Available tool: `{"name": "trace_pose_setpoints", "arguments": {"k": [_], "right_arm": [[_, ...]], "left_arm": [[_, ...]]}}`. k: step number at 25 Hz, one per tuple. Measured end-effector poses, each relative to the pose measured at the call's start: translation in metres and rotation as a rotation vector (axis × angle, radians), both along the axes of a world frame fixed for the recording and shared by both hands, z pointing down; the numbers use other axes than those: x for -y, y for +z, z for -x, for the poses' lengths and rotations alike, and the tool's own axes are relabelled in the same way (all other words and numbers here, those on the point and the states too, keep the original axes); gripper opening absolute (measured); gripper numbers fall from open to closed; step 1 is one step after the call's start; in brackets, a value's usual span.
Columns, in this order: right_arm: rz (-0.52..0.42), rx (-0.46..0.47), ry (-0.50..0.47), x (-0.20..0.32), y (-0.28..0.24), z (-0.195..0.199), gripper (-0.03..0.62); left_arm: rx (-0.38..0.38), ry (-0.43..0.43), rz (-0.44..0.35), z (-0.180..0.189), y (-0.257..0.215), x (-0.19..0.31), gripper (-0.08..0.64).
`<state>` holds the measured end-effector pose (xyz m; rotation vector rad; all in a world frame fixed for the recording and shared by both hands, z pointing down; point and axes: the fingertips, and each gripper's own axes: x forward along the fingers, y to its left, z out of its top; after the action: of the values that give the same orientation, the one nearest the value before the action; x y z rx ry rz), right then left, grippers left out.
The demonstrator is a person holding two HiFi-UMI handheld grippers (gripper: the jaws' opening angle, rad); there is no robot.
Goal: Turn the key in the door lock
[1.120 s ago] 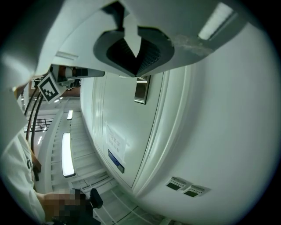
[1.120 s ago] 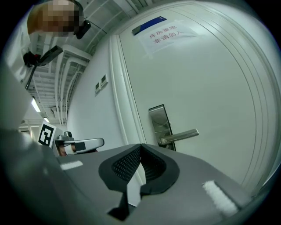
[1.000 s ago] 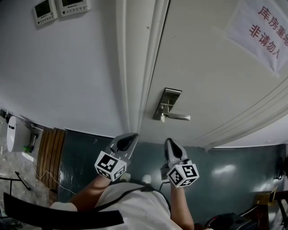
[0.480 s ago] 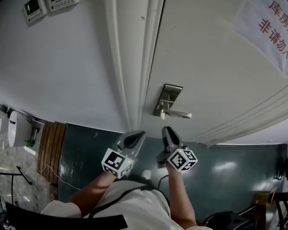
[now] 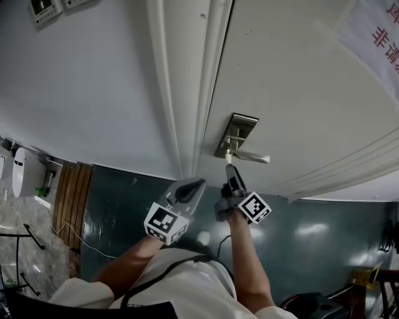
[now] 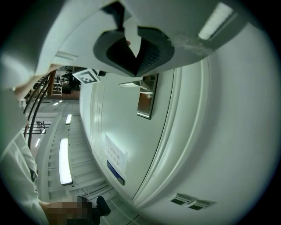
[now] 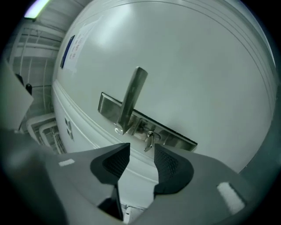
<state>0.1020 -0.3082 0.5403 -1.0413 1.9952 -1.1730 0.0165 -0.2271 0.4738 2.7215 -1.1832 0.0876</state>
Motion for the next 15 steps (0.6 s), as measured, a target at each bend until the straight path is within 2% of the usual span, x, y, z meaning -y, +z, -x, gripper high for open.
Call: {"name": "trace_pose_setpoints", "arguments": {"k": [5,12,15], "right_arm": [[0.043,0.081,0.018,0.016,0.015,-0.001,0.169],[0.085,0.137,0.05,0.03,0.024,-0.003,0.167],[0.095,0.152,0.06,0.033,0.027,-0.004,0.106]], "left_arm": [[0.006,-0.006,0.009,0.004,0.004,0.001,0.005],[0.013,-0.011,0.011,0.007,0.005,0.002,0.005],[0.011,-0.013,0.015,0.008,0.005,0.004,0.005]]}}
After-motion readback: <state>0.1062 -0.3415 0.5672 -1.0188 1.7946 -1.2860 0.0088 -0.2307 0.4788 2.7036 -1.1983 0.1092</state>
